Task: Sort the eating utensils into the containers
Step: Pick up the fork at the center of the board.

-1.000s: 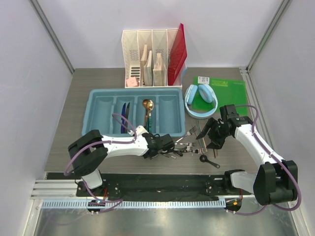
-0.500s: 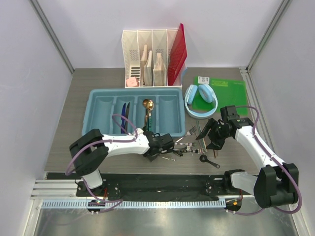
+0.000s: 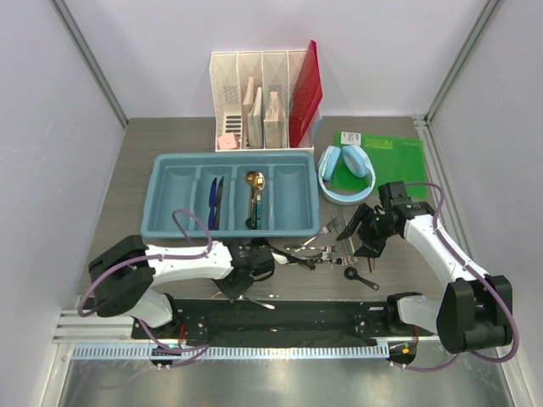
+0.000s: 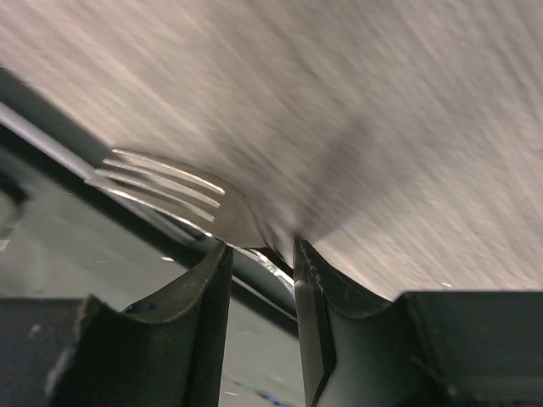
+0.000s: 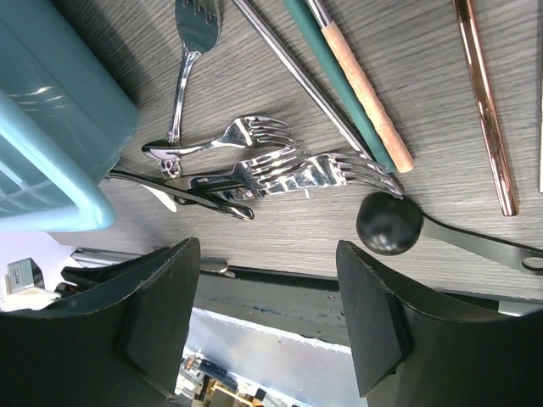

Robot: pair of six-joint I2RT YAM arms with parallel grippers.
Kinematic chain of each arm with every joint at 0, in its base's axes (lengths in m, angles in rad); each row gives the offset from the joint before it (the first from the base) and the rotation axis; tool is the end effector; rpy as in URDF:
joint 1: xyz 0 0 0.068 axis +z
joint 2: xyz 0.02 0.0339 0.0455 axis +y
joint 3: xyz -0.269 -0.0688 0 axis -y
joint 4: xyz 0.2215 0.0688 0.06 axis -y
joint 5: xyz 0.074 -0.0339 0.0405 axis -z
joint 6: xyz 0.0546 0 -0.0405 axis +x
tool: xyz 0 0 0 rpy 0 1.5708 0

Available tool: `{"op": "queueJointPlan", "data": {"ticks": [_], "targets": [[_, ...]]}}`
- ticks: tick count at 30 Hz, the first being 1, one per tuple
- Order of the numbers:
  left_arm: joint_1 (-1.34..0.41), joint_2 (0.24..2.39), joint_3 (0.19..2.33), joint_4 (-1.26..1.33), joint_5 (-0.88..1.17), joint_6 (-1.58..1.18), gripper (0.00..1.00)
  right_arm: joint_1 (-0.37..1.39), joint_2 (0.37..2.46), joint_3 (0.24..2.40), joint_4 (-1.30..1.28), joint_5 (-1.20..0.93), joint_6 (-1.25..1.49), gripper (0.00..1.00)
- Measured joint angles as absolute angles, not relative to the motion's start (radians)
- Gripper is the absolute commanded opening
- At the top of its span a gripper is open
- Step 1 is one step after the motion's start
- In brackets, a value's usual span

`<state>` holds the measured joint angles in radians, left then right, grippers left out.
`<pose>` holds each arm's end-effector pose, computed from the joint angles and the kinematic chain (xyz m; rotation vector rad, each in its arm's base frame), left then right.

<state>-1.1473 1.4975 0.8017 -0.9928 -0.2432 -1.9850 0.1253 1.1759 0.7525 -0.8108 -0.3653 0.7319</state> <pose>0.0916 -0.1713 0.1597 -1.1580 2.6525 0.1723 0.1805 0.0424 0.2075 0.7813 2.8022 0.6938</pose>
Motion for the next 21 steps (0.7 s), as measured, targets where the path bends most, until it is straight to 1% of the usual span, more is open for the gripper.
{"op": "queueJointPlan", "data": {"ticks": [4,7,11,13,20,21], "targets": [[-1.150,1.514,0.813,-1.046,-0.255,-1.962,0.31,0.125,1.185,0.752,-0.804,-0.369,0.733,0.70],[-1.151,1.564,0.854,-1.077,-0.268,-1.931,0.29,0.125,1.185,0.752,-0.799,-0.373,0.736,0.70],[-1.152,1.636,0.918,-1.121,-0.290,-1.881,0.23,0.125,1.185,0.752,-0.795,-0.379,0.736,0.70],[-1.155,1.667,0.946,-1.136,-0.302,-1.855,0.21,0.125,1.185,0.752,-0.794,-0.381,0.736,0.70],[-1.150,1.695,0.962,-1.154,-0.349,-1.803,0.13,0.125,1.185,0.752,-0.794,-0.384,0.736,0.70],[-1.148,1.695,0.962,-1.154,-0.353,-1.797,0.10,0.125,1.185,0.753,-0.794,-0.384,0.736,0.70]]}}
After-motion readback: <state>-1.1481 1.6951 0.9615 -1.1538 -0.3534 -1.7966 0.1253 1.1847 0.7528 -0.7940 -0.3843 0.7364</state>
